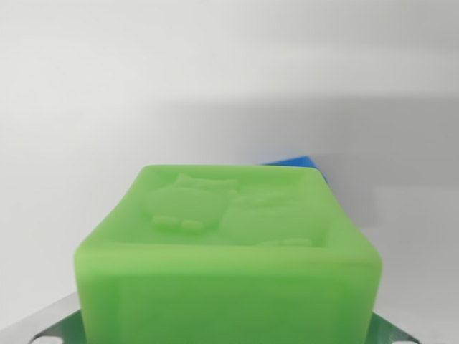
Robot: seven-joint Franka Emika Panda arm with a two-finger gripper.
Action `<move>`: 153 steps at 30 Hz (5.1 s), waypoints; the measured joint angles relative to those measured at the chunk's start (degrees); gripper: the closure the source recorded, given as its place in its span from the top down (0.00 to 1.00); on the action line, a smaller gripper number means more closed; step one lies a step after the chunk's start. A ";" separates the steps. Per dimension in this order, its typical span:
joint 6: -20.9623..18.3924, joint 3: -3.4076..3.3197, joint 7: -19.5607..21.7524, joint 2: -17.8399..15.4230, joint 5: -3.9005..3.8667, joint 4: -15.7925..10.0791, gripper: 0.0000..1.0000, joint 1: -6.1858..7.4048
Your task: Stack cube
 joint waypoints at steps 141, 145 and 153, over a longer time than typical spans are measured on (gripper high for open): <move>0.25 -1.24 -17.35 -3.38 -0.26 -3.33 1.00 -3.14; -2.10 -1.27 -17.14 -5.49 -0.61 -3.06 1.00 -3.14; -6.82 -1.30 -16.71 -9.33 -1.21 -2.11 1.00 -3.14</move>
